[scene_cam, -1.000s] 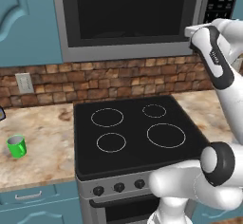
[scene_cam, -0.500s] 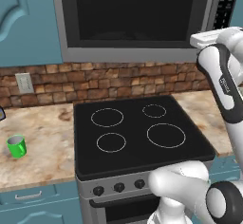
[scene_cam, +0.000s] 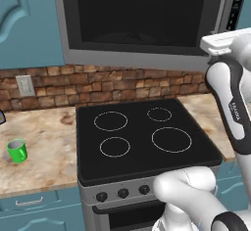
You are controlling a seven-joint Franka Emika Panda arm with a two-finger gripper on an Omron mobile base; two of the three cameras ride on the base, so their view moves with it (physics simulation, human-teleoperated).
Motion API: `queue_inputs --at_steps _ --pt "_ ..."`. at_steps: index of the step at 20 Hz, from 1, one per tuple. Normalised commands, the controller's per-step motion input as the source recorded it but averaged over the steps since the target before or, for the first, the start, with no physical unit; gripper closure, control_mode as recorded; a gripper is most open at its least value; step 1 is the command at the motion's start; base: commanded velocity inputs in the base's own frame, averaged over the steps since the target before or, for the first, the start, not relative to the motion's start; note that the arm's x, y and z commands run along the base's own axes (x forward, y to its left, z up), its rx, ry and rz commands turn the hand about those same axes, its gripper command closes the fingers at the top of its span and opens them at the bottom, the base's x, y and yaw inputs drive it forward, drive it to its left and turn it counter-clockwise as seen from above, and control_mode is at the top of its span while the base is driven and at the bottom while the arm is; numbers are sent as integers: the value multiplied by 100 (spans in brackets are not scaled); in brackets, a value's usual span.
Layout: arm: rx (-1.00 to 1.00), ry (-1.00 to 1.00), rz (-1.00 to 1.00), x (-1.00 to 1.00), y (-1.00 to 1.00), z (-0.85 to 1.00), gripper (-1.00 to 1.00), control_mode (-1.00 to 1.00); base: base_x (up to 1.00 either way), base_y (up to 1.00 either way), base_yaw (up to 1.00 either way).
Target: Open the microwave door.
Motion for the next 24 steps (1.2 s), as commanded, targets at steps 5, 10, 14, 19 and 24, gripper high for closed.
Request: queue_inputs --at_steps 5,10,14,19,24 --pt "0 0 0 -100 12 66 100 -100 0 0 0" --pt "-2 8 0 -100 14 63 -100 -100 0 0 0" --pt "-6 6 0 -100 13 28 -100 -100 0 0 0" --pt "0 -5 0 -100 -24 -6 -100 -100 0 0 0" --pt "2 0 -1 -100 -86 2 -100 -100 0 0 0"
